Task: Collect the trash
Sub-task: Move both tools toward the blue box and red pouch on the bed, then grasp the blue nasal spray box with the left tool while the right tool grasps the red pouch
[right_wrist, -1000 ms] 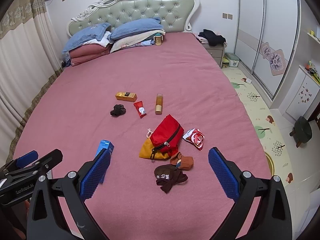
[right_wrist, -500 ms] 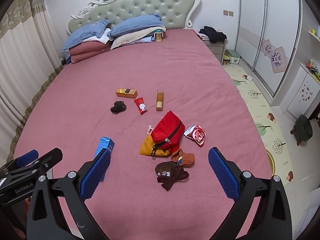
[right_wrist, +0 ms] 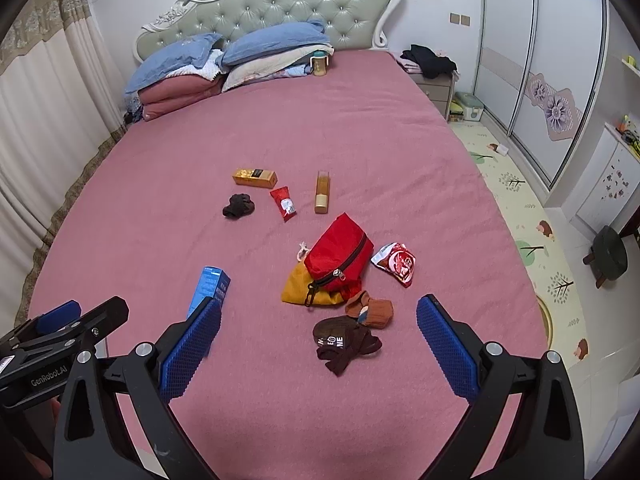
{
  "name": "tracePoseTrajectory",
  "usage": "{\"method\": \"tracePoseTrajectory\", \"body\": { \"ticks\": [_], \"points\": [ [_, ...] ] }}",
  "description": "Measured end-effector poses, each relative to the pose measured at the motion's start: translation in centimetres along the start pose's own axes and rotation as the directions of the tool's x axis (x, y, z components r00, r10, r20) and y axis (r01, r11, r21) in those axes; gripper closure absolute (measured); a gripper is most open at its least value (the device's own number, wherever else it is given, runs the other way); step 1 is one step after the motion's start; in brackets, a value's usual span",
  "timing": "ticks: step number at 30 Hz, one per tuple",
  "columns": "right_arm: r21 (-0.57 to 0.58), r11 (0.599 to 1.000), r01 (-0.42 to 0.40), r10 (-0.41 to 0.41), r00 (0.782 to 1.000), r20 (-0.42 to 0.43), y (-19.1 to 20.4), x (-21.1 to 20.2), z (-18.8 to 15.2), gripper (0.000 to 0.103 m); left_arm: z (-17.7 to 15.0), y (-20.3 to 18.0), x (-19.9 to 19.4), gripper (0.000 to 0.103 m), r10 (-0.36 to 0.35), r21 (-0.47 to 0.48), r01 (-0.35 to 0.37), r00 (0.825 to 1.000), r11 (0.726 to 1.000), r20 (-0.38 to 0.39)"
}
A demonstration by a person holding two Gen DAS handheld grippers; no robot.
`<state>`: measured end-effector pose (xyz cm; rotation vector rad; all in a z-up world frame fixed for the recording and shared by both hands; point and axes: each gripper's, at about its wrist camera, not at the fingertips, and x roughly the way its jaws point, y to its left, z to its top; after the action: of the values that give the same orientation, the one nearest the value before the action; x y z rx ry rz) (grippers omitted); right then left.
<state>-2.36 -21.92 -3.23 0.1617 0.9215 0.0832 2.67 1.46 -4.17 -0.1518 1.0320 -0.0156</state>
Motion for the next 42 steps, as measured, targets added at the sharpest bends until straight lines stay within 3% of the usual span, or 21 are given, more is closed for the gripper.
{"method": "tracePoseTrajectory", "body": {
  "ticks": [12, 26, 42],
  "points": [
    [-0.012, 1.000, 0.004, -0.005, 0.997, -0.082, 0.3, 2.7, -0.1, 0.009, -0.1, 1.2, 3.1, 0.004, -0.010, -0.034, 0.008, 0.997, 0.999, -0.081],
    [-0.019, 1.000, 0.025, -0.028, 0.978, -0.206, 1.1, 10.1, -0.6, 0.009, 0.4, 4.9, 10.5, 0.004, 0.095, -0.024, -0.101, 0.978, 0.995, -0.184],
    [0.007, 0.996, 0.085, -0.078, 0.946, -0.315, 0.6, 19.2, -1.0, 0.009, -0.1, 8.2, 23.8, 0.004, 0.115, -0.005, -0.125, 0.927, 0.992, -0.358]
  ]
}}
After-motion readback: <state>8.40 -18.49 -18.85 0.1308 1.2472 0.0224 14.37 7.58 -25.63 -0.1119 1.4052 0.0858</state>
